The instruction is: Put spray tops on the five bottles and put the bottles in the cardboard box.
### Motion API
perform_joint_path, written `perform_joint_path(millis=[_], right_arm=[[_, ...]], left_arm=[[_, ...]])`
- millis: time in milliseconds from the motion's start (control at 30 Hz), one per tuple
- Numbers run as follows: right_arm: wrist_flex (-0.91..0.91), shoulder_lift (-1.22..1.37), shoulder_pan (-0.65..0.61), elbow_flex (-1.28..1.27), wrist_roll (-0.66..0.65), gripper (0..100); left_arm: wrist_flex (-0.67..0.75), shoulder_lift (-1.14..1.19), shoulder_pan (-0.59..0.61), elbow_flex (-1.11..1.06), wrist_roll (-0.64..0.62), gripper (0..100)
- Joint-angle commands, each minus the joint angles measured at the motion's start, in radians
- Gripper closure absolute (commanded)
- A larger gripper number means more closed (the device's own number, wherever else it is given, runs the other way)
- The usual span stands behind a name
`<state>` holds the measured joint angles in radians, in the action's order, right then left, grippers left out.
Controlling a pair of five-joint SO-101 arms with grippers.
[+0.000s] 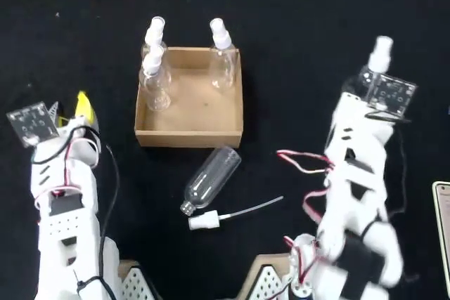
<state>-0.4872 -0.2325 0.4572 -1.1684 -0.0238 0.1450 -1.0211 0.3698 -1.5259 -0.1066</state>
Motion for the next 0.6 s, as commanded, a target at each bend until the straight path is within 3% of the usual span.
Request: perform_joint_path(millis=[0,233,567], right_arm=[[-0.183,0.148,0.058,0.096,-0.003,98.8],[-0.396,0.366,0.064,0.153,-0.002,98.8],[-0.557,0.558,0.064,0.214,-0.002,98.8]], left_arm=[[0.08,-0.009,-0.008,-0.028,-0.002,84],[0.081,-0.006,-0.008,-0.047,-0.175,84],[0.081,0.002,-0.016,-0.064,-0.189,84]])
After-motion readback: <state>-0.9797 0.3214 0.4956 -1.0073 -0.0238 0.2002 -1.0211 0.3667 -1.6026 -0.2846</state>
